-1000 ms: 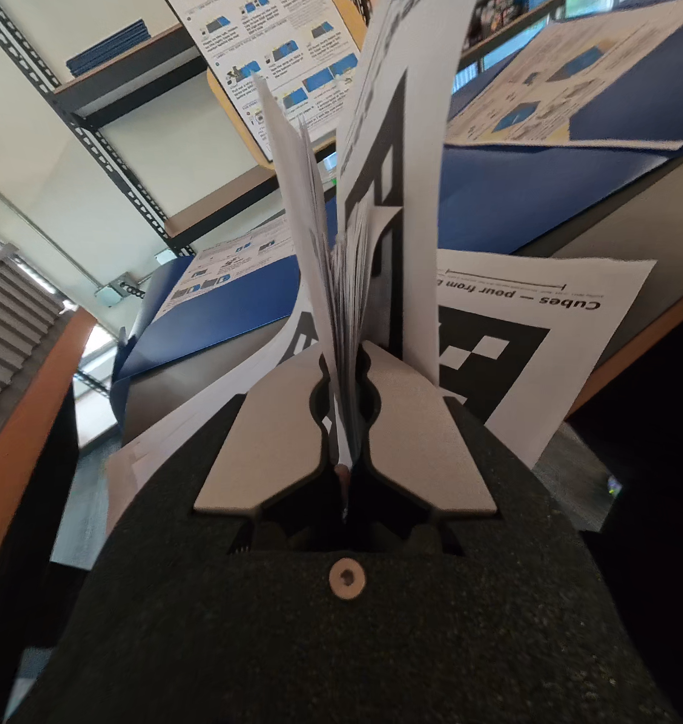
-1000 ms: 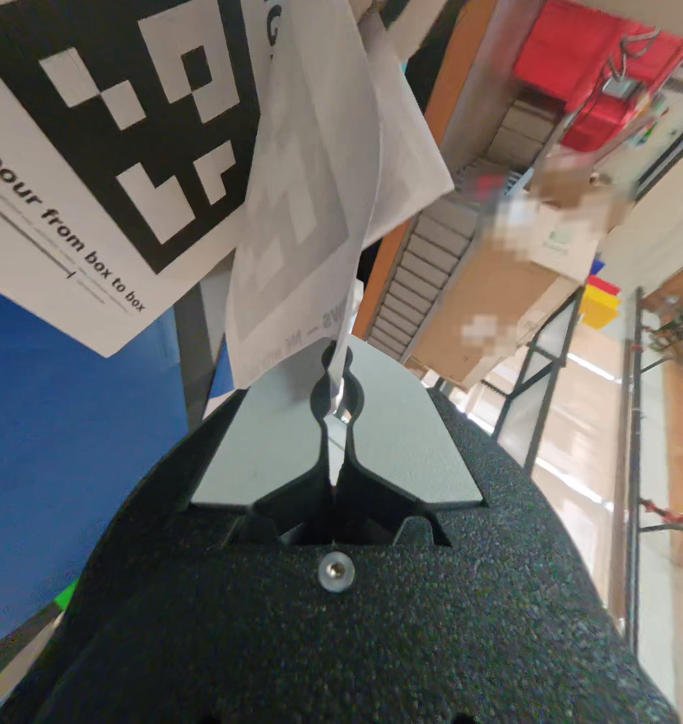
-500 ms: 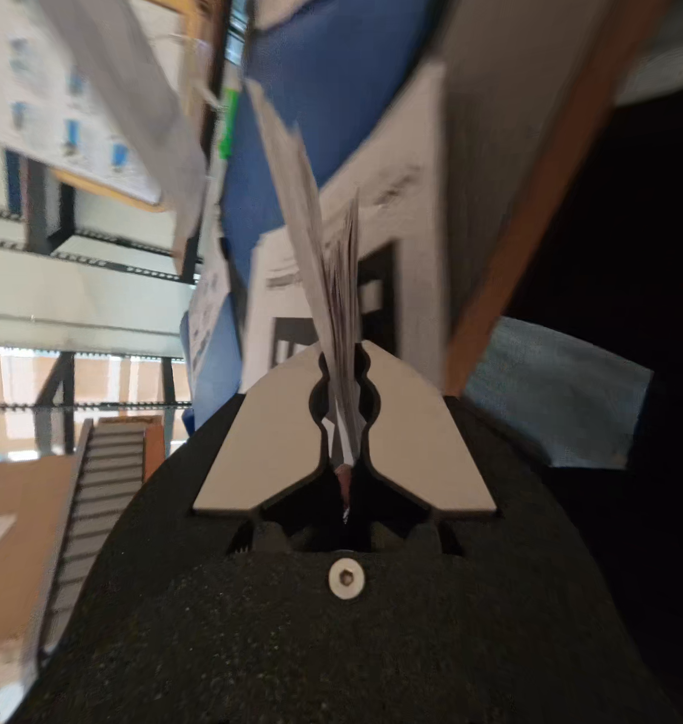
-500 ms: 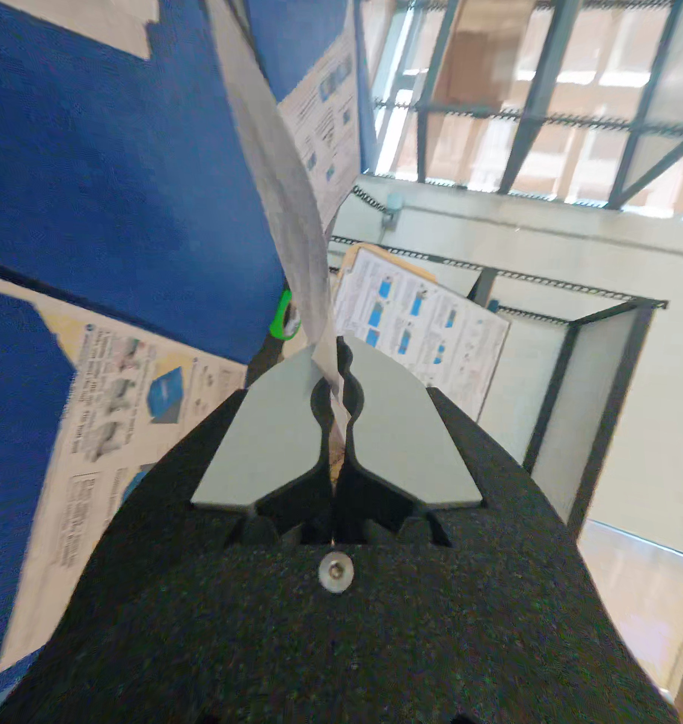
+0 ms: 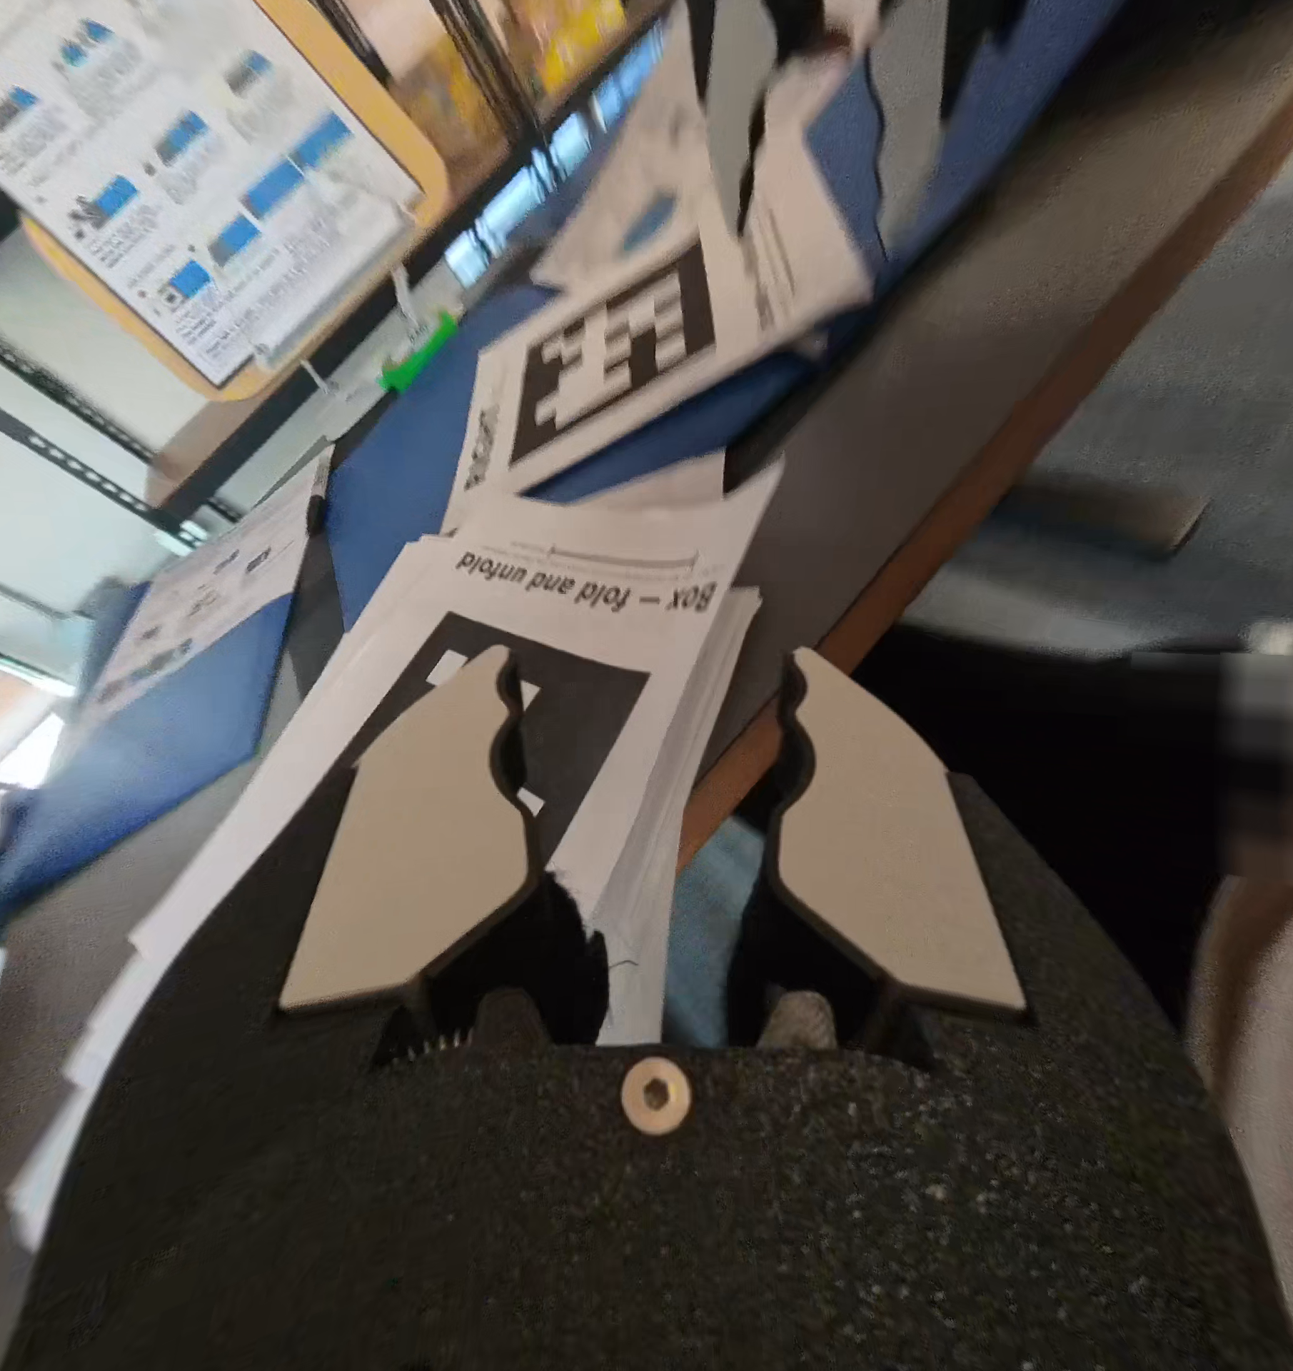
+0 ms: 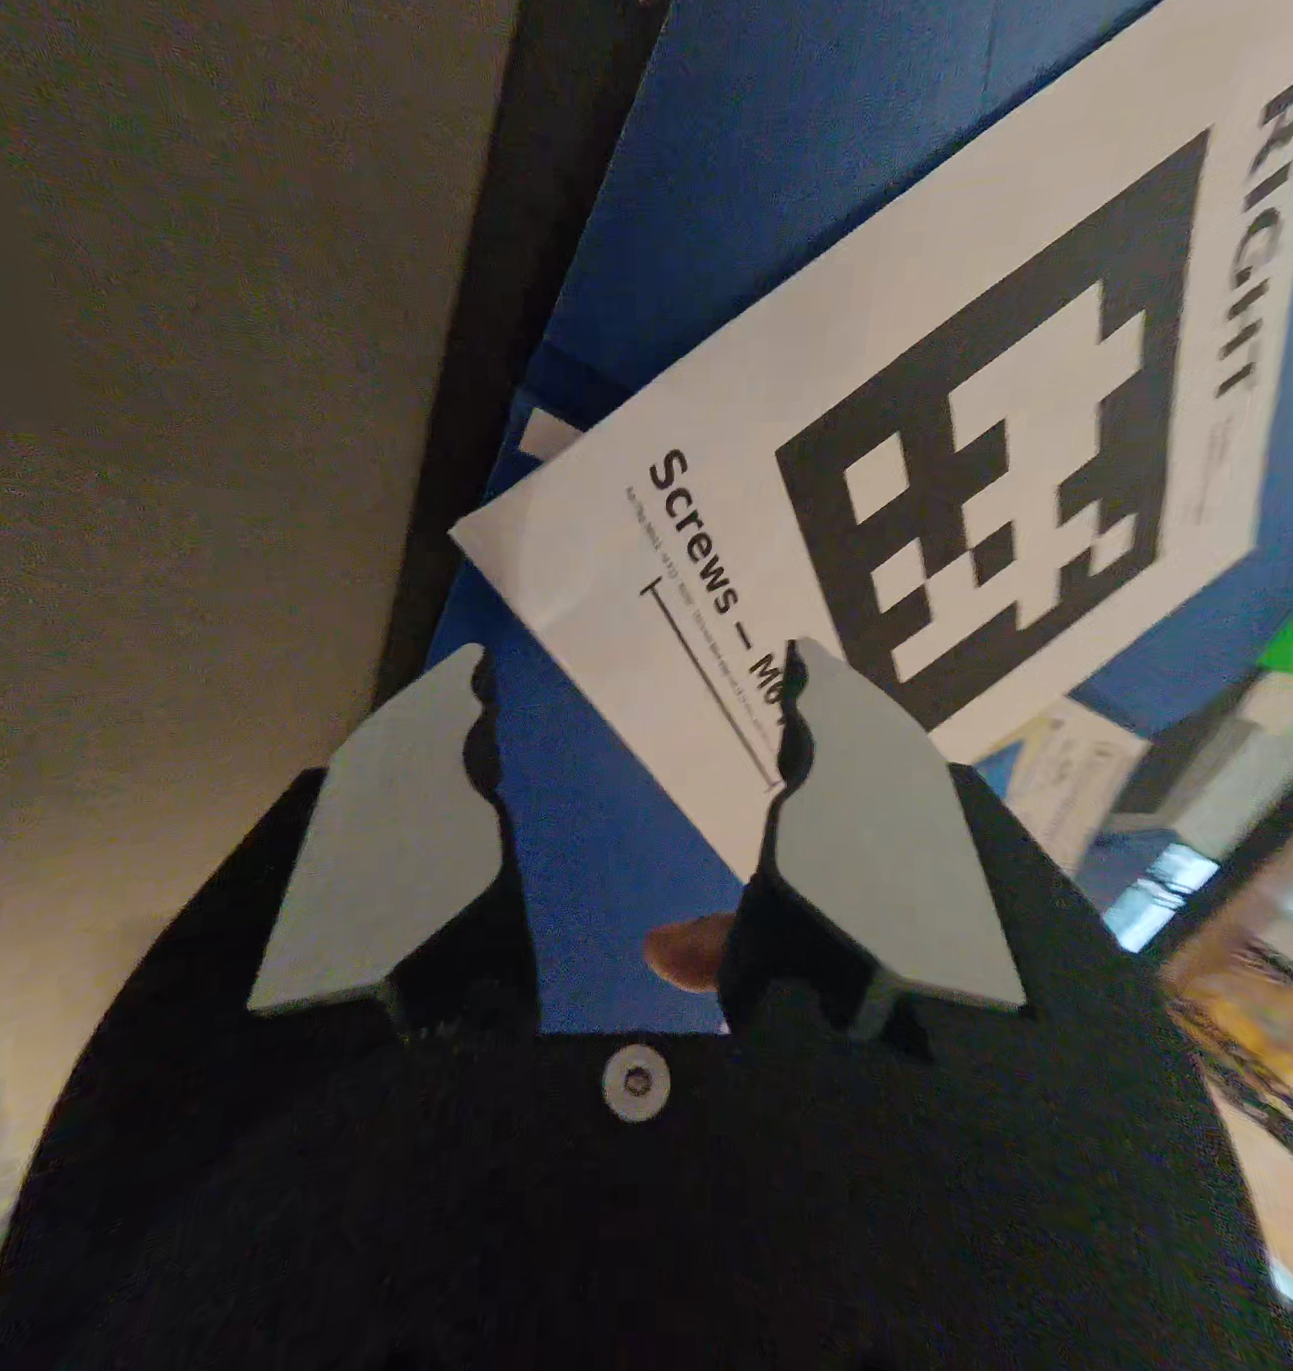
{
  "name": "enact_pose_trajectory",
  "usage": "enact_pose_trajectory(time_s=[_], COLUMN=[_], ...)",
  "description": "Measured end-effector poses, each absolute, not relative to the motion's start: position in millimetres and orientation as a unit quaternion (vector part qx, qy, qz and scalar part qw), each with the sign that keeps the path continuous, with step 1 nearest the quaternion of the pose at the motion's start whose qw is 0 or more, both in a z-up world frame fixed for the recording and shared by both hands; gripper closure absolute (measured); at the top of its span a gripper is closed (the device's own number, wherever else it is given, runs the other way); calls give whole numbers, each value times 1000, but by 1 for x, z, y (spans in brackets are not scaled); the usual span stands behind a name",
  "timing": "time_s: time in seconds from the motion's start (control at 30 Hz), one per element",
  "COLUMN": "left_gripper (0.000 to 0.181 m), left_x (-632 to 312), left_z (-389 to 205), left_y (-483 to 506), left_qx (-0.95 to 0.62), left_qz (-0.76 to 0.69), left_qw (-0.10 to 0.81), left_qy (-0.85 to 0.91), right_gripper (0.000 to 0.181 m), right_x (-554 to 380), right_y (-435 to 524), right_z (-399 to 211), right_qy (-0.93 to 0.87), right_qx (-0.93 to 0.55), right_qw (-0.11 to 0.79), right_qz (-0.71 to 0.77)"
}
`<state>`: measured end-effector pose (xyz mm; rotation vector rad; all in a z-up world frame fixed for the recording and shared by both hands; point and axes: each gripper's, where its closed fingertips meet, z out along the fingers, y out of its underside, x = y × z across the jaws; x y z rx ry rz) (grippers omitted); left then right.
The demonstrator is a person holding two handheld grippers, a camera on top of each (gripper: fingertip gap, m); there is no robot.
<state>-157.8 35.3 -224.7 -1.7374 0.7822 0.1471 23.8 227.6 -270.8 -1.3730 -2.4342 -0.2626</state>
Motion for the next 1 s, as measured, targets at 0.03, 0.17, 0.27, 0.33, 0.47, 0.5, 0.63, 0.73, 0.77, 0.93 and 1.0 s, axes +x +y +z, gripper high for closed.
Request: enact_pose_trajectory(time_s=[0.03, 0.17, 0.27, 0.33, 0.47, 0.5, 0.63, 0.73, 0.77, 0.93, 1.0], left_gripper=[111, 94, 85, 89, 97, 99, 100, 98, 86, 79, 77], left_x=[-165, -284, -389, -407, -402, -399, -383, -361, -356, -337, -324], left_z=[-212, -179, -206, -213, -248, -257, -277, -279, -283, -281, -279], left_y=[28, -14, -60, -66, -56, -52, -37, -24, -21, -16, -15], left_qx=[-745, -782, -829, -802, -808, -812, -819, -826, -835, -851, -855], left_qz=[32, 44, -10, -163, -234, -239, -297, -341, -336, -312, -314], left_qw=[599, 620, 545, 533, 492, 484, 431, 394, 379, 366, 359], left_qy=[292, 55, -126, -215, -226, -225, -235, -214, -216, -212, -203], right_gripper=[88, 44, 48, 37, 35, 35, 34, 34, 34, 36, 35], right_x=[31, 4, -64, -91, -131, -139, -155, -163, -163, -178, -184], right_y=[221, 192, 155, 150, 159, 163, 172, 172, 169, 129, 116], right_z=[-265, -213, -197, -222, -262, -267, -280, -290, -290, -281, -280], right_qy=[-848, -779, -692, -642, -583, -570, -551, -546, -550, -542, -556], right_qx=[-513, -607, -632, -670, -714, -723, -747, -759, -759, -749, -739], right_qw=[120, 96, 120, 97, 140, 153, 184, 181, 181, 151, 139], right_qz=[-62, 123, 327, 359, 362, 359, 325, 305, 298, 350, 354])
